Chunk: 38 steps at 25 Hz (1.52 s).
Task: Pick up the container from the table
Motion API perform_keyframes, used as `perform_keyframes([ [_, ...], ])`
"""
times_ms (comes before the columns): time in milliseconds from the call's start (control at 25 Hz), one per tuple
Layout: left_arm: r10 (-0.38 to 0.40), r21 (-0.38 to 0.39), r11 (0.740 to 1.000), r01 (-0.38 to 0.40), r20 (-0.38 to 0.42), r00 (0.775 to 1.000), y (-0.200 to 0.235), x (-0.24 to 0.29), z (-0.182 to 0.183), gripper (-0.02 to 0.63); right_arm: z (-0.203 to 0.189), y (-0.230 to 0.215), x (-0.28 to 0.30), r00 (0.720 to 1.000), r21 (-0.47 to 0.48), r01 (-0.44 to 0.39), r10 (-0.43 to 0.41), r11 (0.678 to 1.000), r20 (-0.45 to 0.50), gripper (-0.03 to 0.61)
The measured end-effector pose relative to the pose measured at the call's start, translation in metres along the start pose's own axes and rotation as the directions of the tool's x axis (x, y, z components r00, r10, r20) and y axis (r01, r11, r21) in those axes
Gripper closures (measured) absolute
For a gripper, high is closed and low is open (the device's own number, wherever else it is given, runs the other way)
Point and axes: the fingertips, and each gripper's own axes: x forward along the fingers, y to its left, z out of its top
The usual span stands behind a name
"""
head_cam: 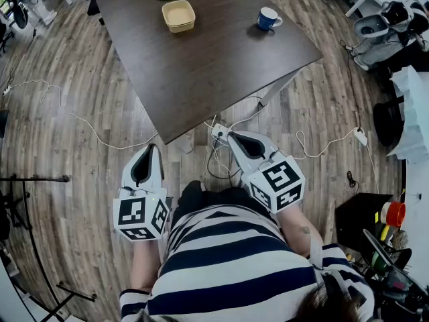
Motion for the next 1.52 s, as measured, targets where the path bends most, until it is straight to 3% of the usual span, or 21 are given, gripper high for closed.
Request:
perform_keyframes([
  [400,-0.026,0.022,0.999,0.026,-0.001,1.000,0.024,-0.011,-0.002,0.614,-0.002,0.020,0.011,1.000,0.046,0.021,-0.022,0.999,0.011,0.583],
  [680,-0.003,0.019,1.000,0.003,-0.001,1.000,0.036,-0.013,-0.003,0.614,-0.003,0.016,0.018,1.000,0.070,0.019,-0.019,0.997,-0.002,0.583],
  [1360,0.035,0.005,0.999,-0.035,-0.022,0.999,0.028,0.008,0.011,0.614,0.019,0.009,0.041,0.994,0.006,-0.110,0.110,0.994,-0.015,0.583],
  [1520,0.016,0.049,0.999,-0.015,-0.025,1.000,0.014,0.017,0.015,0.614,0.020,-0.002,0.044,0.992,0.016,-0.129,0.129,0.992,-0.013,0.583],
])
